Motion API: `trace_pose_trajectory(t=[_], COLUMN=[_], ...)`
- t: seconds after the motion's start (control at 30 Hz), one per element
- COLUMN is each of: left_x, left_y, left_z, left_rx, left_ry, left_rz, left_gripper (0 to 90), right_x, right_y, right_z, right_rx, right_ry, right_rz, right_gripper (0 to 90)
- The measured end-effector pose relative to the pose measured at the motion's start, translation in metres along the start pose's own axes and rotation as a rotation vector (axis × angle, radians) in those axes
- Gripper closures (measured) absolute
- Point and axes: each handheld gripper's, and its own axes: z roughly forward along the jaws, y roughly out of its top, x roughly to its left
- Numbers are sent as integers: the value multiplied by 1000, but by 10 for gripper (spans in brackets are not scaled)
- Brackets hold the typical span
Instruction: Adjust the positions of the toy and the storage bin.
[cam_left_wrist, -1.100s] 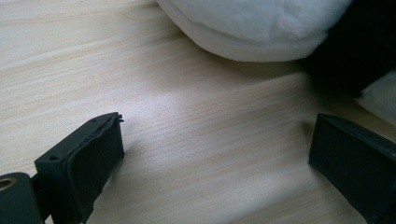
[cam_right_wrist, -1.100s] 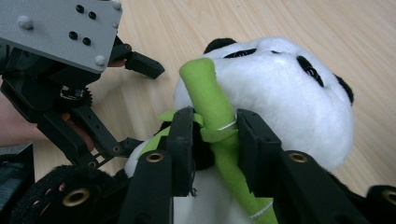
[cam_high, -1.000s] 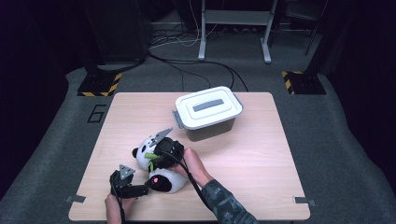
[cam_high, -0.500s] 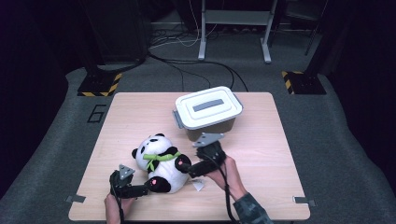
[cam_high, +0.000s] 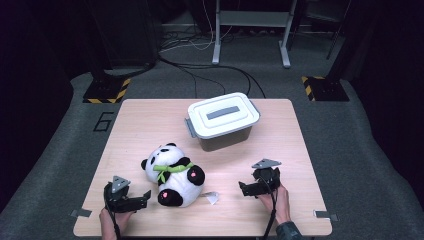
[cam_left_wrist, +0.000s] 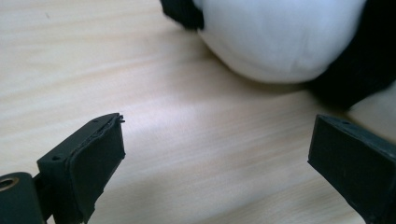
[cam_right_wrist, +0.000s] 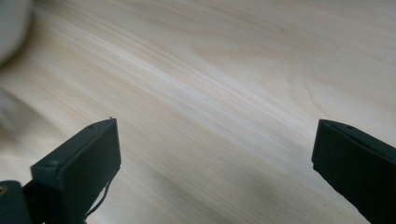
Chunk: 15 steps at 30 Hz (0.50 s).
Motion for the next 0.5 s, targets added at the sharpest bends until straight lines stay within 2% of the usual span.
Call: trace_pose_trajectory(t=[0.07, 0.1, 0.13, 0.17, 0.27, 0.37, 0.43, 0.5], left_x=[-2, -3, -6, -6, -10, -15, -18, -23], left_y=[7, 11, 20, 20, 36, 48, 55, 62], left_z=[-9, -12, -17, -17, -26, -32, -35, -34], left_rx=[-36, -46, -57, -57, -98, -129, -136, -144], left_ry=[-20, -22, -31, -31, -53, -75, -98, -118], left_rz=[-3, 3, 23, 23, 40, 50, 57, 73], left_gripper=[36, 38, 37, 37, 36, 35, 36, 38], right_x=[-5, -8, -11, -11, -12, -14, -14, -15], right_y=[-7, -9, -13, -13, -14, -15, -18, -19], right_z=[6, 9, 14, 14, 16, 17, 18, 18], right_rx=[6, 6, 30, 30, 30, 8, -22, -30], right_ry=[-5, -13, -35, -35, -54, -59, -67, -67], right_rz=[30, 33, 41, 41, 29, 30, 41, 34], right_gripper=[4, 4, 0, 0, 0, 0, 0, 0])
